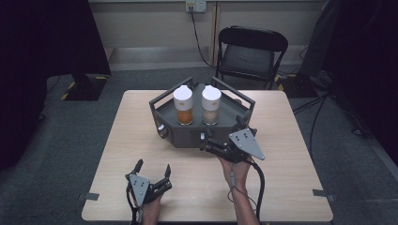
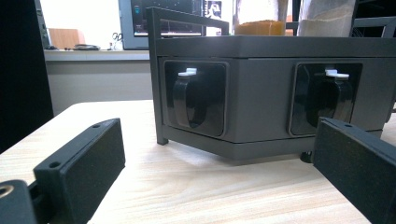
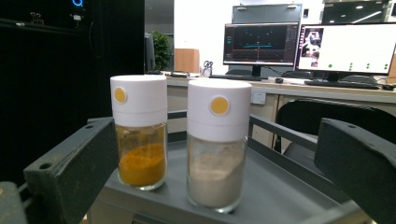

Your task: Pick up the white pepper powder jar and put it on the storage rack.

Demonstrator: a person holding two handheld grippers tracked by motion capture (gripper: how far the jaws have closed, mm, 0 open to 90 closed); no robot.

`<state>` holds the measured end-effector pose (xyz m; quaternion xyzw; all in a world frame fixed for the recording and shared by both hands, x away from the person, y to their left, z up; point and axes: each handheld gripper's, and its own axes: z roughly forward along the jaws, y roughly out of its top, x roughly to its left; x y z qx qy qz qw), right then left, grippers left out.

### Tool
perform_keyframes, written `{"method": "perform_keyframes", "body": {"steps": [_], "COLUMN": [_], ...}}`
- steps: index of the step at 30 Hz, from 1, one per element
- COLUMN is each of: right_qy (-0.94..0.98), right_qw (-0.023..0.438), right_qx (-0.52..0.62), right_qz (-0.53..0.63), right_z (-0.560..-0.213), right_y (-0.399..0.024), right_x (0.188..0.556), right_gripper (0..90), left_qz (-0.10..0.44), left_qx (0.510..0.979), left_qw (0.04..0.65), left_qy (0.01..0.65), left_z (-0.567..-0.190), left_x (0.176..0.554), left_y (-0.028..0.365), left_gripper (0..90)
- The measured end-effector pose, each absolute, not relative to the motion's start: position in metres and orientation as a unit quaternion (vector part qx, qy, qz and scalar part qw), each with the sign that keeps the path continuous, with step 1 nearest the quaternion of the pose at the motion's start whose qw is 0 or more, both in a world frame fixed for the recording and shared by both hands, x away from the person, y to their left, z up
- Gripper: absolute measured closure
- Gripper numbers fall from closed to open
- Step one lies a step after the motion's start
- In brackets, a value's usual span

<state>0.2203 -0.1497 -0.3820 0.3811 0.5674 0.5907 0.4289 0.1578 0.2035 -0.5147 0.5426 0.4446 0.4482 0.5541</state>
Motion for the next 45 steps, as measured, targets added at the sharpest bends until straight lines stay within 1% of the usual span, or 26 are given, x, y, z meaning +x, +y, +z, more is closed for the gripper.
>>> {"method": "perform_keyframes", "body": {"steps": [27, 36, 45], "right_qy": [0.547, 0.540, 0.539], "right_qw": [0.432, 0.429, 0.439], "right_qx": [0.417, 0.431, 0.431], "right_qz": [0.583, 0.583, 0.575], "right_z": [-0.420, -0.438, -0.449], "right_y": [-0.164, -0.166, -0.164], "right_x": [0.176, 0.165, 0.158], "right_gripper": [0.0, 0.0, 0.0], "left_qz": [0.448, 0.448, 0.448], "left_qx": [0.542, 0.542, 0.542], "left_qw": [0.554, 0.554, 0.554], "left_qy": [0.445, 0.445, 0.445], "left_z": [-0.515, -0.515, -0.515], "left_x": [0.158, 0.158, 0.158], "left_y": [0.203, 0.203, 0.203], "left_gripper": [2.1, 2.1, 2.1]}}
